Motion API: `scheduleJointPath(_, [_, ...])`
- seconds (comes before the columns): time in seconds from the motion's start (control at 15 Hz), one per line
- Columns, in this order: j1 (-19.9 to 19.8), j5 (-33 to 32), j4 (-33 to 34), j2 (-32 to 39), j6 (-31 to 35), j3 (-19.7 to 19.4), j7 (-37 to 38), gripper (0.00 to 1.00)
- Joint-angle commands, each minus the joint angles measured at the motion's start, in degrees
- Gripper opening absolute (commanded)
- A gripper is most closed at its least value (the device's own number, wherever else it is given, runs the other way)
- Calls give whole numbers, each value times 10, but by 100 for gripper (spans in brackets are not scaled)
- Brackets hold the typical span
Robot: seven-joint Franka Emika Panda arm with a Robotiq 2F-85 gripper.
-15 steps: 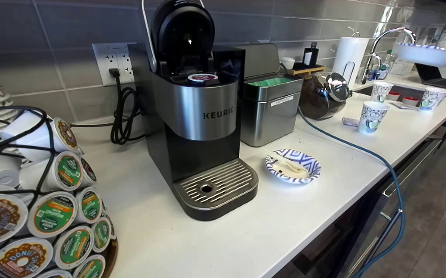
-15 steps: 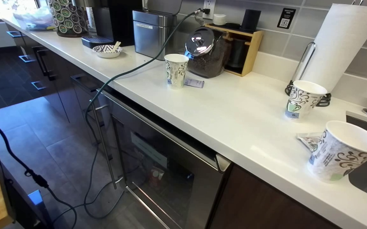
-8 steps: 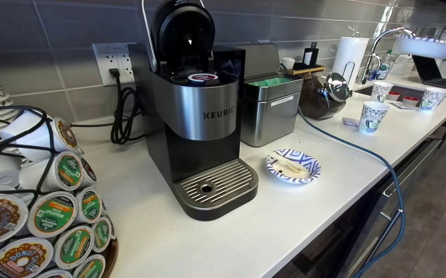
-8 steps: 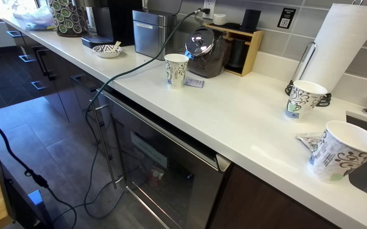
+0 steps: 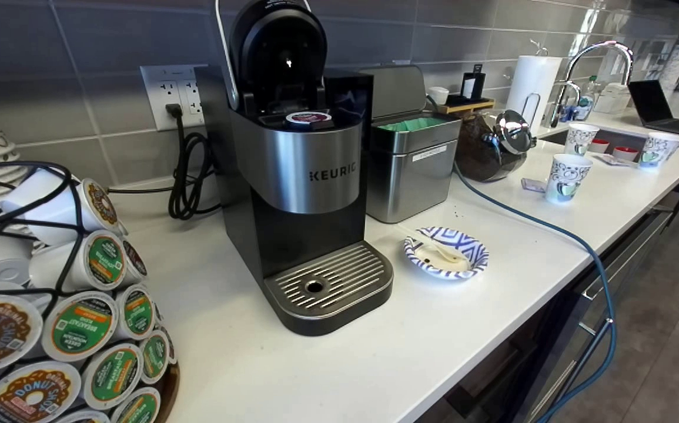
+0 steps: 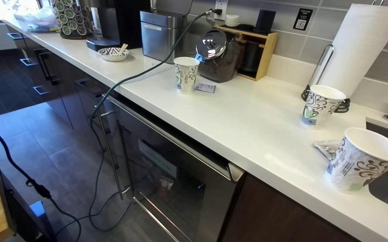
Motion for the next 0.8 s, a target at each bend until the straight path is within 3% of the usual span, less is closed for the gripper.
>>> scheduleJointPath(0.0, [44, -15, 148, 65, -153, -61, -20, 1])
scheduleJointPath(0.33, [48, 11, 330, 151, -347, -110, -26, 1])
scheduleJointPath(0.4, [29, 4, 255, 103, -296, -79, -22, 1])
scheduleJointPath(0.73, [23, 4, 271, 115, -305, -77, -22, 4])
